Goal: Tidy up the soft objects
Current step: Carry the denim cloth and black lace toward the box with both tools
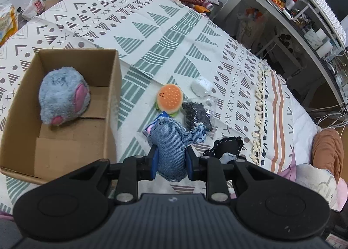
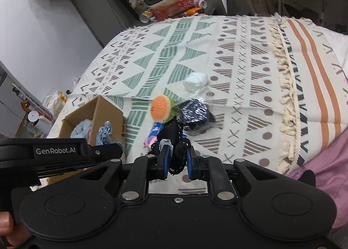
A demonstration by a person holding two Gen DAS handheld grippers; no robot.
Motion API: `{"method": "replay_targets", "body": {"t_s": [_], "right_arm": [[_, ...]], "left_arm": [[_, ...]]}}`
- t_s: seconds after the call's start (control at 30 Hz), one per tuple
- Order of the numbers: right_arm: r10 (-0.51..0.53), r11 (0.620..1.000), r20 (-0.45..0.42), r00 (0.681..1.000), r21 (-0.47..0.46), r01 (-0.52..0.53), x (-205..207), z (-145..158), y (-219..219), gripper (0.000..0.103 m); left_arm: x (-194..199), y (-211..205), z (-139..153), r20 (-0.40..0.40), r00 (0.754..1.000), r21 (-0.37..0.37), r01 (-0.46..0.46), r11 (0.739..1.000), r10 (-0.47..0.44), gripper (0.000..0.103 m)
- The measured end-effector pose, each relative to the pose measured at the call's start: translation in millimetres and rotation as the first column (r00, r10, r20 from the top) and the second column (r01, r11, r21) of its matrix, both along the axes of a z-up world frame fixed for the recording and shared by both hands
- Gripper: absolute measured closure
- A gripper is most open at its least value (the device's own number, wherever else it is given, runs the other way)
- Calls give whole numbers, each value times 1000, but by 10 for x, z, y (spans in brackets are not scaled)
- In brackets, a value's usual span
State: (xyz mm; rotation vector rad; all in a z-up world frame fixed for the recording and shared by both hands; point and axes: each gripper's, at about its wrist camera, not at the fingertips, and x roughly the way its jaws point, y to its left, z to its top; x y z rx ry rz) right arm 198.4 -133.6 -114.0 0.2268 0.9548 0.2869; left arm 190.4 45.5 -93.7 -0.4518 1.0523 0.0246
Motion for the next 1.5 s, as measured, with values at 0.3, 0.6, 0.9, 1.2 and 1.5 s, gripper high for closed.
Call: {"method": "replay_targets", "body": {"t_s": [0.3,0.6,0.9,1.2,1.5], "right_arm": [[39,999,22,999,-20,-39,31,132,303,87],[63,998,40,997,-30,-62,53,218,564,87],[106,994,45,993,-41,-104,96,288,805,87],[122,992,45,991,-47,-120,139,320,926,87],[139,990,25,990,-35,-138,176,291,1097,87]], "left_arm": [[-43,392,62,17,998,-12,-52,999,53,78],[-87,779,126,36,993,-6,-113,994,113,78],[-78,1103,-26,2,986,-6,-170,985,170,78],[-49,1302,-274,-61,975,-4,-212,977,211,77],[-17,1421,-434,-148,956,45,-249,967,253,71]]}}
